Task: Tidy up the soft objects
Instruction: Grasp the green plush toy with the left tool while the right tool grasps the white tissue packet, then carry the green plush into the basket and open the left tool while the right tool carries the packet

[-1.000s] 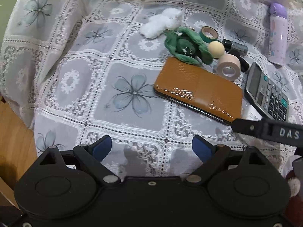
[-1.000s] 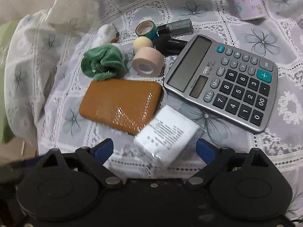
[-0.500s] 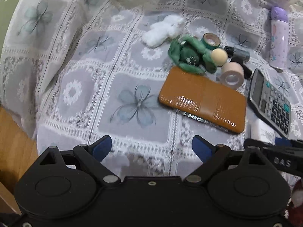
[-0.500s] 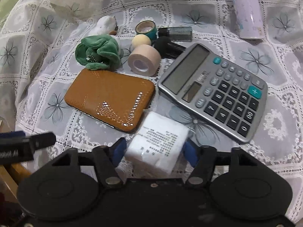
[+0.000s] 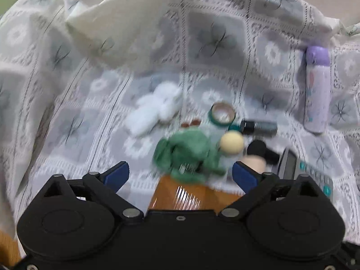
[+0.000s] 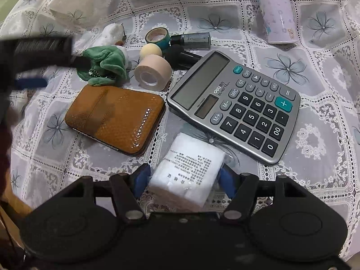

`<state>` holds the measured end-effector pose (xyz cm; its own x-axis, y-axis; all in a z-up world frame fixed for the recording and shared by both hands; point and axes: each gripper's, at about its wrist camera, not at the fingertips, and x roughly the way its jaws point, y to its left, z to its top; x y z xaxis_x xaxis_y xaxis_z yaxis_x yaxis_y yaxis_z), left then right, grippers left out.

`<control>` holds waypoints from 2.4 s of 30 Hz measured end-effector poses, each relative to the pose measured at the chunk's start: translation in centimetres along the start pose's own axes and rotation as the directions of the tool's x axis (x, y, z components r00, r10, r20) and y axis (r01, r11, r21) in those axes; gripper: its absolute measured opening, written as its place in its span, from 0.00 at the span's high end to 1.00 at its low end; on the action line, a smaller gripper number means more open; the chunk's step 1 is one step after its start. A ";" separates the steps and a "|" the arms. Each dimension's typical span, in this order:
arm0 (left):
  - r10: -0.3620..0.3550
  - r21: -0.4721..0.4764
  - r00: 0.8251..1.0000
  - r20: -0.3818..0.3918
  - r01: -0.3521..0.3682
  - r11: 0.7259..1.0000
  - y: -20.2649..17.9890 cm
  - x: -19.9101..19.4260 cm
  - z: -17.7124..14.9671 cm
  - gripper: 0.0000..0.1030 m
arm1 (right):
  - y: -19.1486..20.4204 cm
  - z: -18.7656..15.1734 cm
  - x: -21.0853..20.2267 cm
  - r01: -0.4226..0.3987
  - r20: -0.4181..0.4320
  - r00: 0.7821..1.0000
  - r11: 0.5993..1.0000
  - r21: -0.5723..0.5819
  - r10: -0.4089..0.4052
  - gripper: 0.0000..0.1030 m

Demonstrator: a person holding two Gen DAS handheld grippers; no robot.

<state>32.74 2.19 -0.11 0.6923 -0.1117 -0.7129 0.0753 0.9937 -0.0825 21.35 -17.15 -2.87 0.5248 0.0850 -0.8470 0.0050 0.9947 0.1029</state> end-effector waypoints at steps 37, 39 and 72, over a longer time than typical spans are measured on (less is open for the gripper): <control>0.113 -0.117 0.981 -0.155 -0.132 0.984 7.9 2.6 -0.4 0.44 | -0.4 -0.3 -0.3 0.009 0.007 1.000 0.999 0.038 -0.010 0.39; 0.109 -0.130 0.980 -0.166 -0.131 0.983 8.0 1.5 -1.4 0.44 | -0.5 -0.4 -0.5 0.014 0.007 1.000 0.999 0.038 -0.015 0.40; -0.106 -0.010 0.983 -0.152 0.105 0.994 -3.0 -17.9 -16.2 0.43 | -3.5 -13.4 -16.5 -0.114 0.144 0.986 0.964 0.240 0.080 0.40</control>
<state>8.52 1.11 1.61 0.5632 -0.2152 -0.7978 0.1404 0.9764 -0.1643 1.27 -21.25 3.79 0.6405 0.1555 -0.7520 0.1497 0.9352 0.3208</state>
